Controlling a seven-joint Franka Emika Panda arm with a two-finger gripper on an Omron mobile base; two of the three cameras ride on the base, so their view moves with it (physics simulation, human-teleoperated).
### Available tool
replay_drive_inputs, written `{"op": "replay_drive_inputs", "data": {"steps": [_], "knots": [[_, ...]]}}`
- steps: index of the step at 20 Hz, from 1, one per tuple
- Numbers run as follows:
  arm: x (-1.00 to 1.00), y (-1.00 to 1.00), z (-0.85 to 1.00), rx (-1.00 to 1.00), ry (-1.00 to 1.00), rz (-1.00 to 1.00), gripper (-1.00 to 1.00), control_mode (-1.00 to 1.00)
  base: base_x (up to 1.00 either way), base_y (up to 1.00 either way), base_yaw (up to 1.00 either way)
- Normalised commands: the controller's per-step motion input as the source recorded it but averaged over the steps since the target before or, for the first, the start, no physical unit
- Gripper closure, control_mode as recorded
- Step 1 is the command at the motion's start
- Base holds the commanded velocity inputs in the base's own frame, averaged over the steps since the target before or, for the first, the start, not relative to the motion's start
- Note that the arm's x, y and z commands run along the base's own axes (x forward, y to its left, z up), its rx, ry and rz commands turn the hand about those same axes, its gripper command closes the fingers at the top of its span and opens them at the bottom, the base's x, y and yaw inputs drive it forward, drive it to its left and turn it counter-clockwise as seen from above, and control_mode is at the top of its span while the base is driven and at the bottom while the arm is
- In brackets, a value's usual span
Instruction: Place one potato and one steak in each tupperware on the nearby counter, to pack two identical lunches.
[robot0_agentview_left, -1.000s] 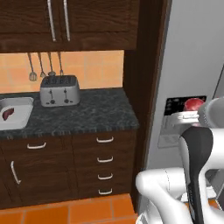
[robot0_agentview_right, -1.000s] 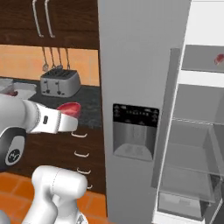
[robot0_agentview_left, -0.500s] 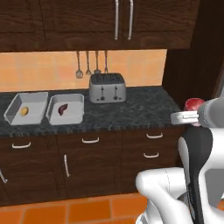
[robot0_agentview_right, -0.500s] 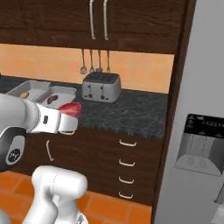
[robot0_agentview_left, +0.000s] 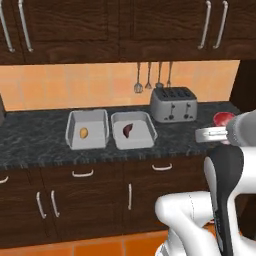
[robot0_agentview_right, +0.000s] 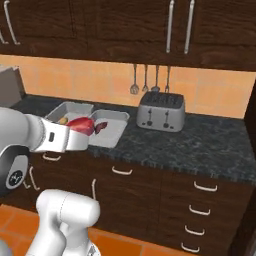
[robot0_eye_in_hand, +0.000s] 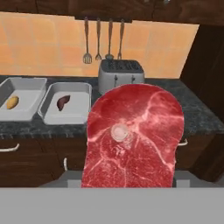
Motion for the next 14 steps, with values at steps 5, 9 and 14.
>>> {"op": "replay_drive_inputs", "data": {"steps": [5, 9, 14], "knots": [[0.0, 0.0, 0.0, 0.0, 0.0, 0.0, 1.0, 1.0, 0.98, 0.31, 0.03], [0.0, 0.0, 0.0, 0.0, 0.0, 0.0, 1.0, 1.0, 0.83, 0.0, 0.06], [0.0, 0.04, -0.4, 0.0, 0.0, 0.04, 1.0, -1.0, 0.22, 0.01, 0.05]]}}
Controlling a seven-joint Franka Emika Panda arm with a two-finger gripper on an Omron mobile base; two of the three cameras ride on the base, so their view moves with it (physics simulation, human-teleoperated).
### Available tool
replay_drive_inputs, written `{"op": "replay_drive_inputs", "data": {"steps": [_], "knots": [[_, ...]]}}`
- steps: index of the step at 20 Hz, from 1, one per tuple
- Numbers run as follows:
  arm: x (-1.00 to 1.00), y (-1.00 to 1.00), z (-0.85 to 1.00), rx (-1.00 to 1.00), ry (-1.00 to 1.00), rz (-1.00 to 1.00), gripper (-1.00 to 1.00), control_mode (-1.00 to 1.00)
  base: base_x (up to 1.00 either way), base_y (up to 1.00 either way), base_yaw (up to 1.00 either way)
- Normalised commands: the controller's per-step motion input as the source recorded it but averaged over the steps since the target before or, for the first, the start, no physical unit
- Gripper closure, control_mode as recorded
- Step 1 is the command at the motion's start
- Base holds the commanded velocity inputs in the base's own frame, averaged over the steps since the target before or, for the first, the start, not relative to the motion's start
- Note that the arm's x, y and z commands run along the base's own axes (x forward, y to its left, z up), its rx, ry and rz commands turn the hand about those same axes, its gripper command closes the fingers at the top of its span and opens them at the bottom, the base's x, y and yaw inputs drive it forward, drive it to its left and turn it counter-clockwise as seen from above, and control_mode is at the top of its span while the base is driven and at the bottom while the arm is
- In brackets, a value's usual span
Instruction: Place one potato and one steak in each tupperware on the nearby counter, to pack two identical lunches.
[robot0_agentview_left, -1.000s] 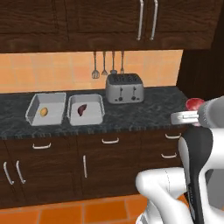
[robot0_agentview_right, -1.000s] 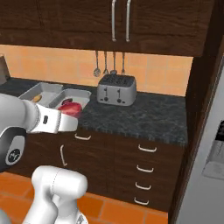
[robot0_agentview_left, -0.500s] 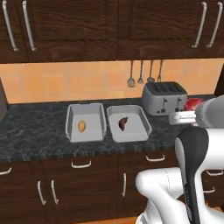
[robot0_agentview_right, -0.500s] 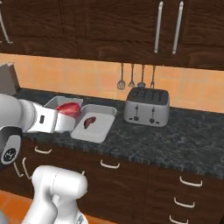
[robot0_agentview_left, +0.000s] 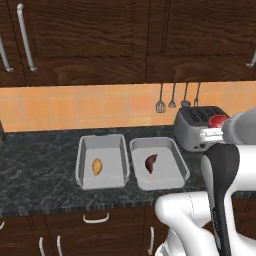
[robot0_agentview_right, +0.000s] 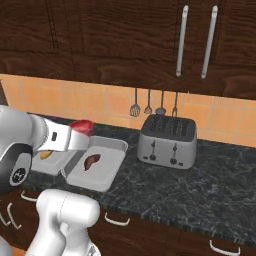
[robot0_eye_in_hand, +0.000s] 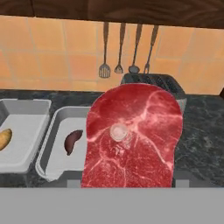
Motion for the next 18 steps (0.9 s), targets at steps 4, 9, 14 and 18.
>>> {"op": "replay_drive_inputs", "data": {"steps": [4, 9, 14, 18], "knots": [[0.34, 0.61, -1.0, -0.01, 0.0, 0.07, 1.0, -1.0, 0.0, 0.0, 0.0], [0.79, 0.17, -1.0, 0.01, 0.11, 0.0, 1.0, -1.0, 0.0, 0.0, 0.0], [0.31, -0.01, -1.0, 0.0, 0.0, 0.0, 1.0, -1.0, 0.0, 0.0, 0.0], [0.16, -0.08, -0.96, 0.0, 0.0, 0.0, 1.0, -1.0, 0.0, 0.0, 0.0]]}}
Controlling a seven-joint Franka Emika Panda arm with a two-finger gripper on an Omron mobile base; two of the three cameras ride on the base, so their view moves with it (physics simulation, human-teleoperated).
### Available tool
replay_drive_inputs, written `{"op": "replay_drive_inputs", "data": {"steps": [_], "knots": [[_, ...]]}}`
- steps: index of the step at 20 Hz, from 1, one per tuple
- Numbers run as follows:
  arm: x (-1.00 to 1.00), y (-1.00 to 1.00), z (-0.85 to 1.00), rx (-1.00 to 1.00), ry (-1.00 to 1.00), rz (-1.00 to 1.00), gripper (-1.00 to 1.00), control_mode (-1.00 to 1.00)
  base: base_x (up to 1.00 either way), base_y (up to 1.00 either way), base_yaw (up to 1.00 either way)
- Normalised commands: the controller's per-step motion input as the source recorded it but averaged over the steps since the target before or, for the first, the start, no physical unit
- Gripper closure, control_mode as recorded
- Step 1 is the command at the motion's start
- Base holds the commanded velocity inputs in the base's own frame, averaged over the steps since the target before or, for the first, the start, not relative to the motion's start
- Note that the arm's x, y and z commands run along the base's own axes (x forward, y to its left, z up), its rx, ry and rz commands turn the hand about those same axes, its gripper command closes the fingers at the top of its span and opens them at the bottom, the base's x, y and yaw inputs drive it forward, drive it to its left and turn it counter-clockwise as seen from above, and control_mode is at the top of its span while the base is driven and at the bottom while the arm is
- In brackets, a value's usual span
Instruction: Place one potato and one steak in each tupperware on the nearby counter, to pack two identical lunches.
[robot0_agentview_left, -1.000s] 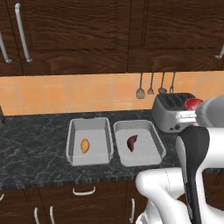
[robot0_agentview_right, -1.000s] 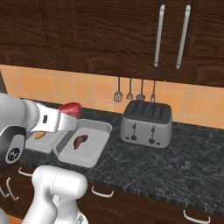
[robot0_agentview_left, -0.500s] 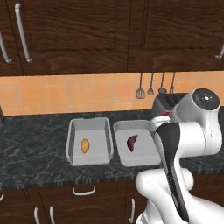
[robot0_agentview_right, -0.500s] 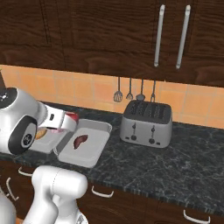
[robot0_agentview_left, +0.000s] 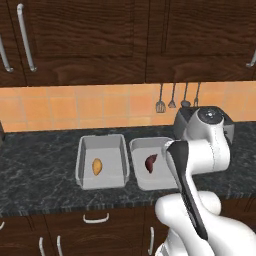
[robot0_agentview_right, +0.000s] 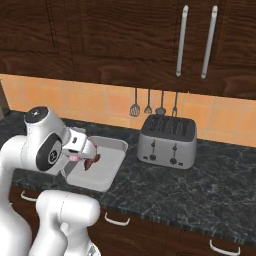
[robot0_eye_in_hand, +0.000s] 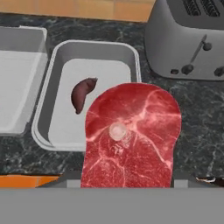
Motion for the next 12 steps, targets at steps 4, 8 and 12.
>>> {"op": "replay_drive_inputs", "data": {"steps": [4, 8, 12], "knots": [[0.15, -0.02, -0.99, 0.0, 0.0, 0.0, 1.0, -1.0, 0.0, 0.0, 0.0], [0.39, 0.0, -0.96, 0.0, -0.12, 0.01, 1.0, -1.0, 0.0, 0.0, 0.0], [0.31, 0.0, -0.89, 0.0, -0.05, 0.05, 1.0, -1.0, 0.0, 0.0, 0.0]]}}
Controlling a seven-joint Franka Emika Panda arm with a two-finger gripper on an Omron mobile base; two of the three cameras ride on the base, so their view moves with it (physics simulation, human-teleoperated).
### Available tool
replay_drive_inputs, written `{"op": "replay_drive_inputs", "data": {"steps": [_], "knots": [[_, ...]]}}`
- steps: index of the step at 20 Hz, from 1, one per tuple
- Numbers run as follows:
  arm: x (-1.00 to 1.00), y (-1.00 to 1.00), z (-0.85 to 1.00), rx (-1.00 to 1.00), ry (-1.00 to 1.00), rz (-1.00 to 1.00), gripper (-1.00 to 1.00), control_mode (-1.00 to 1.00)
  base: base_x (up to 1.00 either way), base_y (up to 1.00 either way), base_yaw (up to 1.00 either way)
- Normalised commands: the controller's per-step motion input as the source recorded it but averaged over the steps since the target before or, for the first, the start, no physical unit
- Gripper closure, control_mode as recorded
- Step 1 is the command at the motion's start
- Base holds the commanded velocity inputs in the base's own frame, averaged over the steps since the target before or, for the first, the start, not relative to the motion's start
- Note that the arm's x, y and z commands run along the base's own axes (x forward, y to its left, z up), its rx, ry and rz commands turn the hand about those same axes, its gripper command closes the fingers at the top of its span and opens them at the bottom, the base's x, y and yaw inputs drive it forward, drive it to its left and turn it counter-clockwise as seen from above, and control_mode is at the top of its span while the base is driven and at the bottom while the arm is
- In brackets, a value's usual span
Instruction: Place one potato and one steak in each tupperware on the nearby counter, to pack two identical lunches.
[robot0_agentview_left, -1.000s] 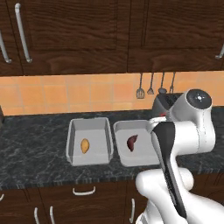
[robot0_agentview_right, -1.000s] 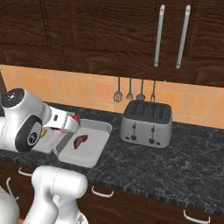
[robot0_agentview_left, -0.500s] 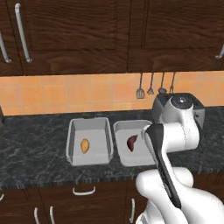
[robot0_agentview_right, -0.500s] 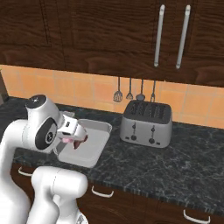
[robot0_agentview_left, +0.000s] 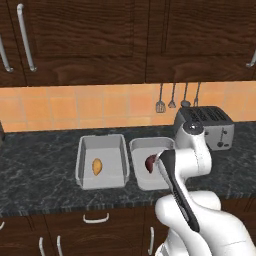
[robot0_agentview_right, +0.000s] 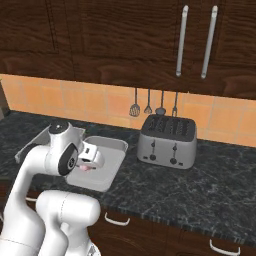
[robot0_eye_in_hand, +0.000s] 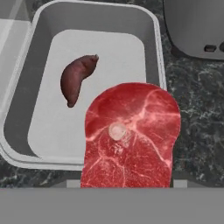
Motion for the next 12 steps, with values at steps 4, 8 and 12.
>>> {"op": "replay_drive_inputs", "data": {"steps": [4, 8, 12], "knots": [[0.42, 0.0, -0.8, 0.0, -0.12, 0.05, 1.0, -1.0, 0.0, 0.0, 0.0], [0.35, 0.0, -0.59, 0.0, -0.14, 0.04, 1.0, -1.0, 0.0, 0.0, 0.0], [0.41, 0.0, -0.75, 0.0, -0.03, 0.01, 1.0, -1.0, 0.0, 0.0, 0.0]]}}
